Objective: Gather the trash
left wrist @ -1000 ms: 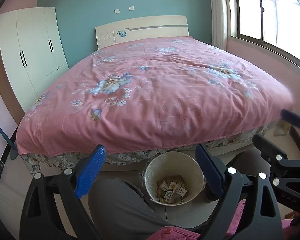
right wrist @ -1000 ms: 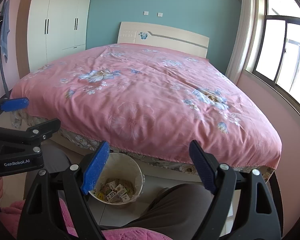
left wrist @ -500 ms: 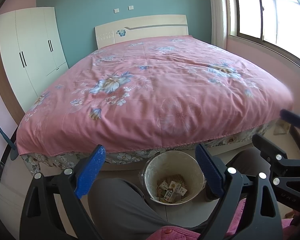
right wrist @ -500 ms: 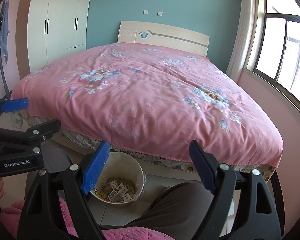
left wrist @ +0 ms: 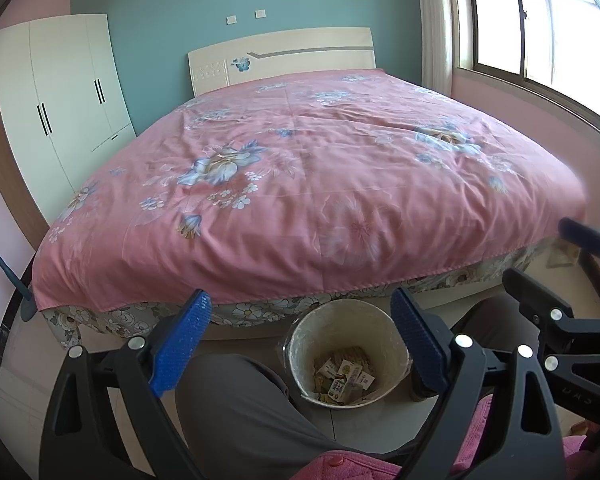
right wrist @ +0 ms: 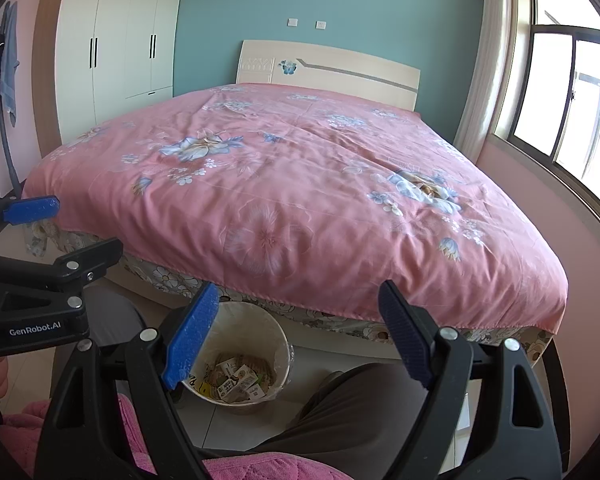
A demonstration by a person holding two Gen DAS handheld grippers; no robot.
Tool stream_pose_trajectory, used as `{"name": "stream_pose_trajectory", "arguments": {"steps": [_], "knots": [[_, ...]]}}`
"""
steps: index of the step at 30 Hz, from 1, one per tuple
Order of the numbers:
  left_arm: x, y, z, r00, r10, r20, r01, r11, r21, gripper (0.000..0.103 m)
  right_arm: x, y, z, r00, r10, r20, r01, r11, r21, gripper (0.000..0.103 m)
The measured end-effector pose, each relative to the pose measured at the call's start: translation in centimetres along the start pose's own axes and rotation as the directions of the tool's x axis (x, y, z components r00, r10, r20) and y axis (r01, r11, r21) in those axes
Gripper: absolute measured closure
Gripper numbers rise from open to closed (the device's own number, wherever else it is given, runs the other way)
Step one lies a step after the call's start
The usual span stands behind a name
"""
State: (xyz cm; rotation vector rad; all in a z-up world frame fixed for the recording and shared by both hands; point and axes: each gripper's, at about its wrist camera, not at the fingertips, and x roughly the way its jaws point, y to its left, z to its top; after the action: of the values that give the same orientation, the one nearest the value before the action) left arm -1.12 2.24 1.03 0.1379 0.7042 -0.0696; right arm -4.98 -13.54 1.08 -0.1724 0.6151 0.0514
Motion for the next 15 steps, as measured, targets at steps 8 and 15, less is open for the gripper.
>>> {"name": "stream_pose_trajectory", "arguments": {"steps": [8, 15], "knots": [[0.09, -0.05, -0.25, 1.0, 0.002, -0.005, -0.002, 1.0, 0.009, 0.01, 0.18, 0.28, -0.19, 1.0, 0.004, -0.009, -0.004, 1.0, 0.004, 0.022], [0.1, -0.15, -0.22, 1.0, 0.001, -0.006, -0.001, 1.0, 0.011, 0.01, 0.27, 0.31, -0.29, 1.0, 0.006, -0.012, -0.006, 1.0, 0.006, 0.022]]}}
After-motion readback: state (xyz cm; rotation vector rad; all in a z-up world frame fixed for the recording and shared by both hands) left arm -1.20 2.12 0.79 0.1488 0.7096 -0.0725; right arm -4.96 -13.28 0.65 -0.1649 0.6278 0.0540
